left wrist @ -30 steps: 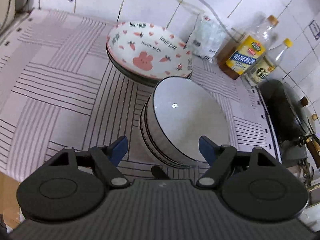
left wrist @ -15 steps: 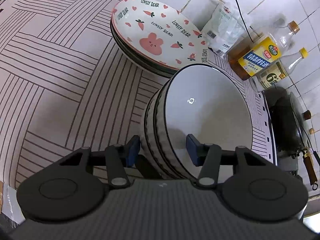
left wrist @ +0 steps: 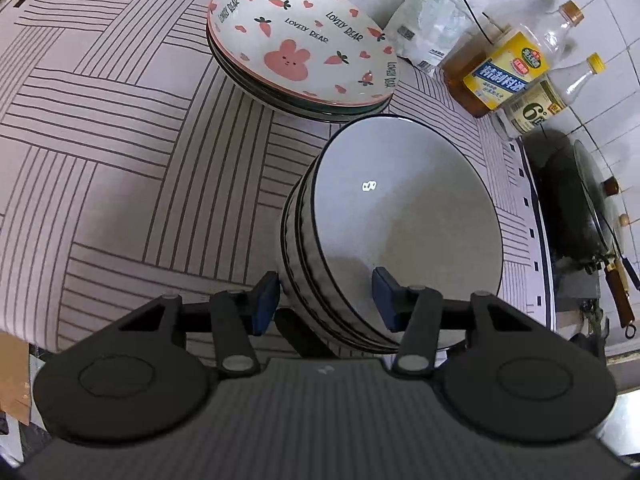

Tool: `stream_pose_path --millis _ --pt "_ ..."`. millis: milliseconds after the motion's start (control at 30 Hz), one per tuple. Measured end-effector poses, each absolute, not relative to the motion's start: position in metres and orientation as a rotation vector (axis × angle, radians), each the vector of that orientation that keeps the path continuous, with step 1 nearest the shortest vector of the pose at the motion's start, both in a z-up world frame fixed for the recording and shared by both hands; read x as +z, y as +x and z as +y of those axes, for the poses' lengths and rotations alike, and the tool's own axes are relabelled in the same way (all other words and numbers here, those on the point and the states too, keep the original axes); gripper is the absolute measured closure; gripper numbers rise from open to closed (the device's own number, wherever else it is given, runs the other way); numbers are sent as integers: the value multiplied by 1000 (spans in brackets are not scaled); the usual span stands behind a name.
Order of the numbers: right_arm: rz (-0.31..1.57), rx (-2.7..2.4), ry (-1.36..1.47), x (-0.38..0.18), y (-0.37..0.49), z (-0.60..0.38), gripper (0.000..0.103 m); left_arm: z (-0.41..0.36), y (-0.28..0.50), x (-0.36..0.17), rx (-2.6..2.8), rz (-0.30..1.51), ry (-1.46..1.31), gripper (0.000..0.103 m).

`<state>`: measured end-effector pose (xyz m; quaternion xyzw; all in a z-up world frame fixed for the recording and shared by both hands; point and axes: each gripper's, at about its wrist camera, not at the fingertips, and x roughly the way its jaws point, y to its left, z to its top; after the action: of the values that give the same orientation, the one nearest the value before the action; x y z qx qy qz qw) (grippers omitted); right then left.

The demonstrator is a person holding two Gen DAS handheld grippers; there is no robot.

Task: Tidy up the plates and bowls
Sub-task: 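Close the left gripper on the rim of the three-bowl stack, then lift the bowl stack onto the bunny plate and open the left gripper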

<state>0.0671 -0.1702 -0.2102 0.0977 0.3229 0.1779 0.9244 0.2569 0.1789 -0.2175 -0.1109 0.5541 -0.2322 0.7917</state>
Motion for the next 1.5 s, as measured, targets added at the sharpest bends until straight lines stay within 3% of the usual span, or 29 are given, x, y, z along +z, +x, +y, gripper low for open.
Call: stream_pose_path --millis 800,1500 --pt "560 485 114 -141 138 -182 0 168 315 -122 -472 1115 -155 54" --pt "628 569 105 -187 254 -189 0 140 405 -165 -343 1044 -146 54"
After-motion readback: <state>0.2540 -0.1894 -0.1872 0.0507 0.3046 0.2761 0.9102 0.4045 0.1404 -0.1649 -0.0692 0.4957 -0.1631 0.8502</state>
